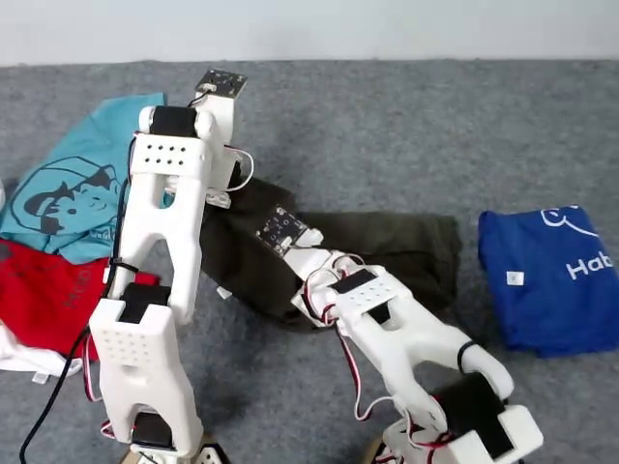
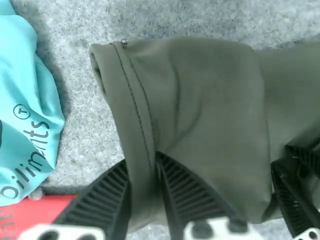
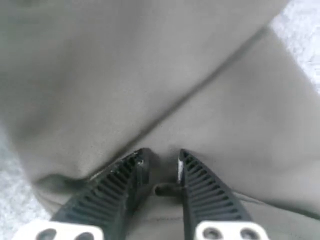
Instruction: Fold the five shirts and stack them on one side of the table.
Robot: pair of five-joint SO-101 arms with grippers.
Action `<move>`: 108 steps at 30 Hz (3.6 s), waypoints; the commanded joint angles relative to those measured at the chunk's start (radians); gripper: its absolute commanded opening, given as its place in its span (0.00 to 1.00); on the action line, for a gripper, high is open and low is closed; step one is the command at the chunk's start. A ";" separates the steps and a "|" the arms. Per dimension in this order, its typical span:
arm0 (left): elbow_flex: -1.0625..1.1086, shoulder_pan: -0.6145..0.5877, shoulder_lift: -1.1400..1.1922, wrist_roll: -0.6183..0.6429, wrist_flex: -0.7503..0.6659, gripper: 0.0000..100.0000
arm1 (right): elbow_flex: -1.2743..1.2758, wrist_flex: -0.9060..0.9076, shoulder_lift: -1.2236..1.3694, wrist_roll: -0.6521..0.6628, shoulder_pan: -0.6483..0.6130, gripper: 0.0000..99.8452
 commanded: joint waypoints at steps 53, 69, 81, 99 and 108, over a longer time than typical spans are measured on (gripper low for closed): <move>-0.111 0.646 -0.100 0.005 -0.129 0.04 | -0.068 0.656 -1.095 -0.005 0.938 0.17; -0.668 0.655 0.351 0.002 0.023 0.04 | -0.127 0.713 -1.129 -0.003 0.960 0.17; -0.461 0.186 0.292 0.006 0.021 0.04 | -0.064 0.684 -1.109 -0.003 0.820 0.17; -0.074 -0.058 0.344 0.000 -0.098 0.04 | -0.899 0.881 0.048 0.210 0.282 0.17; -0.110 -0.051 0.427 0.002 -0.126 0.04 | -1.315 1.018 0.472 0.379 0.292 0.12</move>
